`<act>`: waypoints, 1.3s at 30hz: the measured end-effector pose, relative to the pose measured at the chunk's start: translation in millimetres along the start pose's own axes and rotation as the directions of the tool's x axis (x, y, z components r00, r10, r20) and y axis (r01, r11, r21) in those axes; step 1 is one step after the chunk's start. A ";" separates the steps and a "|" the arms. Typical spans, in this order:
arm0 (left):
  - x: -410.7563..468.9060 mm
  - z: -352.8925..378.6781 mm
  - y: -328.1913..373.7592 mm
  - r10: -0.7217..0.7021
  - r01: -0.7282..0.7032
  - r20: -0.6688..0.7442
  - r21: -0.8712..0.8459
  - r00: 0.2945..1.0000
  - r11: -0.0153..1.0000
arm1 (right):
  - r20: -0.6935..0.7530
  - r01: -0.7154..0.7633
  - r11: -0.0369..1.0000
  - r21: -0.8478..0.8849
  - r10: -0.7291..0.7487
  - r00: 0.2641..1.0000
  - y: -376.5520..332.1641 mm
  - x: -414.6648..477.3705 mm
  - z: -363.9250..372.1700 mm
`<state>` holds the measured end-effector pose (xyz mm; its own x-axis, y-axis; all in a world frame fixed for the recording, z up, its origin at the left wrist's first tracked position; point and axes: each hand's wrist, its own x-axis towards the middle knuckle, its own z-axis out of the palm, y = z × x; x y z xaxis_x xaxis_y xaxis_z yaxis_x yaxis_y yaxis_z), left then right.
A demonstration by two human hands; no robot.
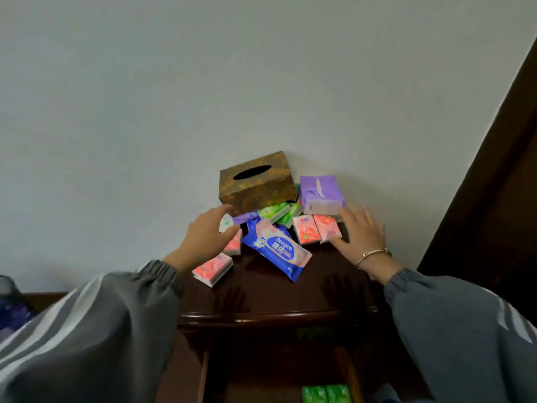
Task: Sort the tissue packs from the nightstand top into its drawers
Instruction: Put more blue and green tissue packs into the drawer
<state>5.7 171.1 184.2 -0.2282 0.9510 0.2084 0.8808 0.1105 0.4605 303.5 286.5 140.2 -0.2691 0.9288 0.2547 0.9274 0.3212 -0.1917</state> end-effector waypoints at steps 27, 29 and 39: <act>104.3 55.1 35.5 -0.330 0.349 0.142 -0.134 0.933 0.928 | -0.371 0.337 0.935 0.107 -0.277 0.886 -6.6 39.7 48.7; 82.1 36.5 21.8 -0.310 0.298 -0.019 -0.223 0.951 0.928 | -0.292 0.418 0.900 0.120 -0.371 0.882 -34.8 53.1 42.7; -31.7 74.8 -67.3 -0.336 0.273 -0.175 -0.307 0.925 0.912 | 0.340 0.292 0.942 -0.164 -0.224 0.913 -112.5 97.5 75.0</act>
<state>-15.2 155.1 82.0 -0.5798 0.7926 0.1890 0.6130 0.2715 0.7420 153.5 354.8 115.4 -0.5416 0.8393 -0.0469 0.8380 0.5435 0.0487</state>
